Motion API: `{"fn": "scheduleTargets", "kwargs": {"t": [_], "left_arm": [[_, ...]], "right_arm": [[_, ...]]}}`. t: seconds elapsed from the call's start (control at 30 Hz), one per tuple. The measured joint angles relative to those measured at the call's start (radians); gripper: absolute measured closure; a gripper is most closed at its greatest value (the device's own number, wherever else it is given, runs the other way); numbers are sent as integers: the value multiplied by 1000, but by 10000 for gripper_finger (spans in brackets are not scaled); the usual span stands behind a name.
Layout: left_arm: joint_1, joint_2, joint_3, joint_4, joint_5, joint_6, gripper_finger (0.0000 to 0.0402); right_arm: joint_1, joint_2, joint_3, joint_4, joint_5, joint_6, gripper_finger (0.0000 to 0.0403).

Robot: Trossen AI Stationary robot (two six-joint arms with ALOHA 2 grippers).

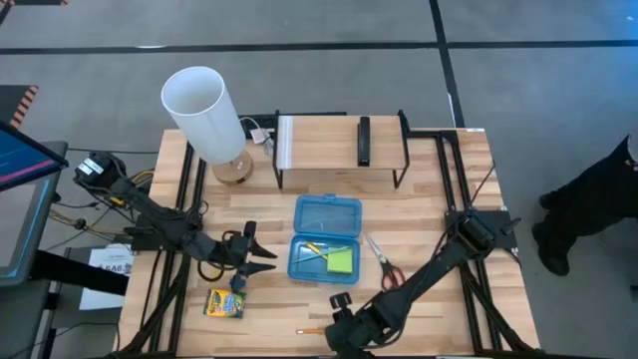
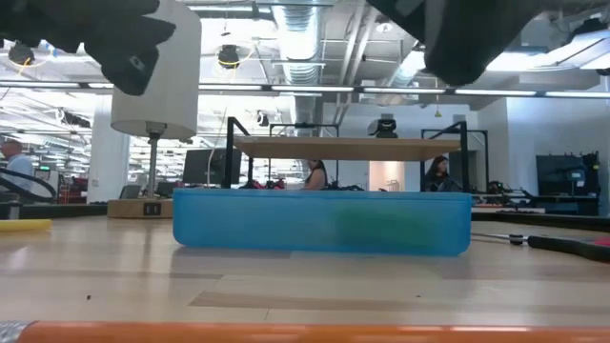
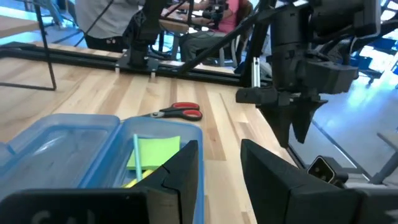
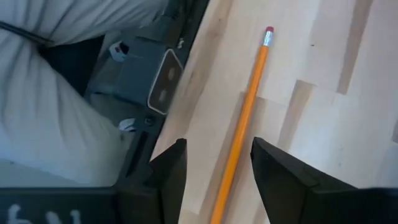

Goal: Pack school essentials
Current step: Put the orange pencil into the blue supply box

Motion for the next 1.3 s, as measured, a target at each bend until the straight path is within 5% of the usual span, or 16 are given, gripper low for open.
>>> {"fn": "scheduleTargets", "kwargs": {"t": [0.47,1.3], "left_arm": [[-64,5,1,54,-114,-26,294],[-72,112,77,96,-122,-10,294]], "right_arm": [[-5,84,-2,53,70,63,184],[-61,164,4,44,44,56,195]]}}
